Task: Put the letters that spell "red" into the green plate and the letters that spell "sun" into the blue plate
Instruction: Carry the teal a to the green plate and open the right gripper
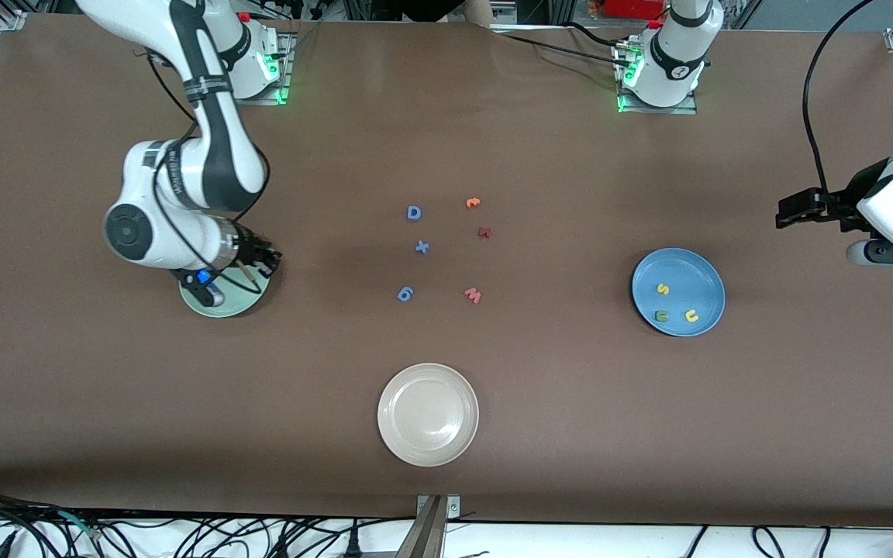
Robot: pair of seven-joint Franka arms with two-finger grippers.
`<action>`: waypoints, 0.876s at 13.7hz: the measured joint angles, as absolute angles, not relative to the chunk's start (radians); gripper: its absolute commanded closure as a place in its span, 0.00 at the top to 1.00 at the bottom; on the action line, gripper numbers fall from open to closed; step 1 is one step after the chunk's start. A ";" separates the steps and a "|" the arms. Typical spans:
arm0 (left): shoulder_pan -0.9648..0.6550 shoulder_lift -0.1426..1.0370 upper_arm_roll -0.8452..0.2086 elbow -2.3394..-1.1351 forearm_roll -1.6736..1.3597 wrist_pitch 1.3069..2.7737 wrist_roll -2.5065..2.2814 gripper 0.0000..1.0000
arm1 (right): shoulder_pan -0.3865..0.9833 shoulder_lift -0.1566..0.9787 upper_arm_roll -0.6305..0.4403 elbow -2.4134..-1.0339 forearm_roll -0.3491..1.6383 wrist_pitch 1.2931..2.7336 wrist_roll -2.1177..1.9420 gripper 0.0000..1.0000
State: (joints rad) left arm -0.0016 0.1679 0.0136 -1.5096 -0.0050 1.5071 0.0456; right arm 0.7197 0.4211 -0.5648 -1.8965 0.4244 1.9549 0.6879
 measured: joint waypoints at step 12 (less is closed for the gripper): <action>0.000 0.177 0.020 -1.507 -0.005 1.507 0.046 1.00 | 0.634 0.629 -0.578 -1.895 0.423 2.047 0.478 0.54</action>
